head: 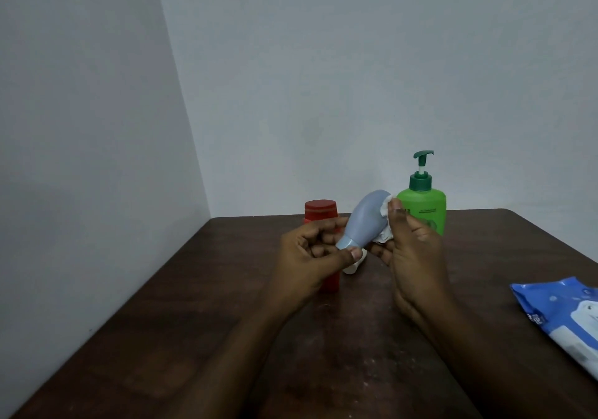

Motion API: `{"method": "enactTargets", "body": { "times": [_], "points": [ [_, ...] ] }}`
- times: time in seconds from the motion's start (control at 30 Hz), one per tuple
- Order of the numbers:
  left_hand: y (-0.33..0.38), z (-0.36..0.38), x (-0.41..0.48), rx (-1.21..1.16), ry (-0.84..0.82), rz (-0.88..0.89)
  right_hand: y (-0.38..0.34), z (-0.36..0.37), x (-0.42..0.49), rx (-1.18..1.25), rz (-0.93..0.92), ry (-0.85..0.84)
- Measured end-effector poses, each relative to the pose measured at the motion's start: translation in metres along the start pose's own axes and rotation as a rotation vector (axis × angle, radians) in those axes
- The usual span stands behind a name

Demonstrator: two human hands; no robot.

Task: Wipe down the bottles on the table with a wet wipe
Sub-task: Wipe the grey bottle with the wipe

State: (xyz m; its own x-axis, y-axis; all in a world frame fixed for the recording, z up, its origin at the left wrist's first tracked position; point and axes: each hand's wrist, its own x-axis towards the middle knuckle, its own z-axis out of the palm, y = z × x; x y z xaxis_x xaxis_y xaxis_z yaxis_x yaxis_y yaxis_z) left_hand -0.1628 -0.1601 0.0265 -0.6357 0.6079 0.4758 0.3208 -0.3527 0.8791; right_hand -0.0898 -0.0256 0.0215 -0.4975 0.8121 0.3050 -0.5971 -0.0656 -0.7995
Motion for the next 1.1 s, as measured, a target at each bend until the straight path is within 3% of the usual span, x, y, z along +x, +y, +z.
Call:
{"method": "enactTargets", "body": {
  "times": [0.13, 0.43, 0.6, 0.93, 1.1],
  "points": [
    [-0.002, -0.001, 0.001, -0.043, 0.038, 0.012, 0.003, -0.001, -0.002, -0.112, -0.036, -0.097],
    [-0.001, -0.007, 0.005, -0.137, 0.096, 0.051, -0.001, -0.002, -0.009, -0.148, 0.113, -0.381],
    [-0.001, -0.004, 0.004, -0.129, 0.045, -0.002, -0.009, -0.002, -0.004, -0.093, 0.03, -0.31],
    [-0.002, -0.005, 0.004, -0.044, -0.009, 0.0, -0.01, 0.003, 0.0, 0.253, 0.084, -0.139],
    [-0.004, -0.007, 0.005, -0.053, -0.015, -0.02, -0.01, -0.001, 0.007, 0.255, 0.059, -0.162]
  ]
}}
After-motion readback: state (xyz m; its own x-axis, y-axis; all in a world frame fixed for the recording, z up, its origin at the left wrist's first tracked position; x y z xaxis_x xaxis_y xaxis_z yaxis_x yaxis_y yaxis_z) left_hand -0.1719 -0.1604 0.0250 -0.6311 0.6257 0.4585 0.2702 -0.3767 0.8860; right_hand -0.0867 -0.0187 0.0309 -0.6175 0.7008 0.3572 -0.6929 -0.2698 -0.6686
